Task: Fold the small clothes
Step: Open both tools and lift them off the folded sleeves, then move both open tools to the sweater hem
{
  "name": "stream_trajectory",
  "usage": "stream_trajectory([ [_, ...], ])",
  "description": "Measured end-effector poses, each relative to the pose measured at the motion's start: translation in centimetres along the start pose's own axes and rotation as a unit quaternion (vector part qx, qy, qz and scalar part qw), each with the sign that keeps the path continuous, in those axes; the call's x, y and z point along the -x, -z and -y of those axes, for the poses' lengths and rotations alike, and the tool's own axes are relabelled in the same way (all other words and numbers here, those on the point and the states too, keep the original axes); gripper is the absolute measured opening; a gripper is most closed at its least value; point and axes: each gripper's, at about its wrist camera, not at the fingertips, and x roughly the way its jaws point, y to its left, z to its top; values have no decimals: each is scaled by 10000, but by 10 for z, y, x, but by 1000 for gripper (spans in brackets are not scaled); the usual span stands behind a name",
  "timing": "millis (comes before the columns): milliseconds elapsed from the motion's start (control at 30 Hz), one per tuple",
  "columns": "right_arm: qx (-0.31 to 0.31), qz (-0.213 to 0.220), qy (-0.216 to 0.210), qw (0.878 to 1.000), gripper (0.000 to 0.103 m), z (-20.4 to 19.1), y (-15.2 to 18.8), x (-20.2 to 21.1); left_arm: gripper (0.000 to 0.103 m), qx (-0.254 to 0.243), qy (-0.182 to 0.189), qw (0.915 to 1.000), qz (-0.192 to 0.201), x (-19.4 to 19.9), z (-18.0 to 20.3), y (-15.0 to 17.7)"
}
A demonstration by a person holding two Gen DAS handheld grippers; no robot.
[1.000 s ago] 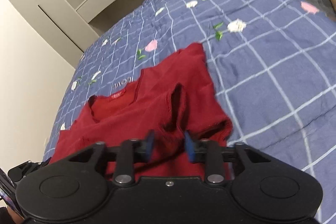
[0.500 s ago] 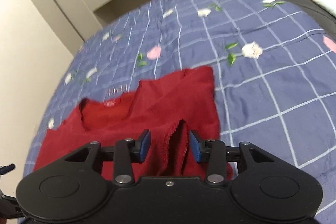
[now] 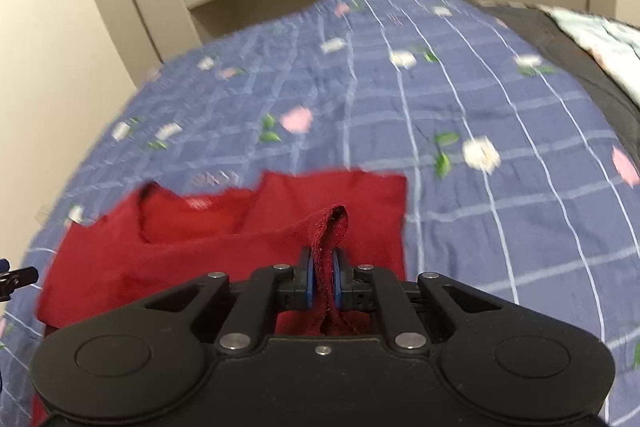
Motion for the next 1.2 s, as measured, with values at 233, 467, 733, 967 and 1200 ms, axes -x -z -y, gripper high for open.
stream_trajectory([
  [233,-137,-155,248,9995,18,12,17,-8,97,-396,-48,9989,-231,-26,10,6],
  [467,321,209,383,9985,56,-14,4,-1,102,-57,226,9991,364,-21,2,-19],
  [733,1202,-9,463,9917,69,-56,20,-39,102,-560,-194,9982,10,-64,40,-18],
  [967,911,112,1501,9844,85,-9,26,-27,102,-237,-494,9984,-141,-74,19,-13],
  [1200,84,184,1759,9842,90,27,30,6,102,65,-350,9993,132,-33,-7,-6],
])
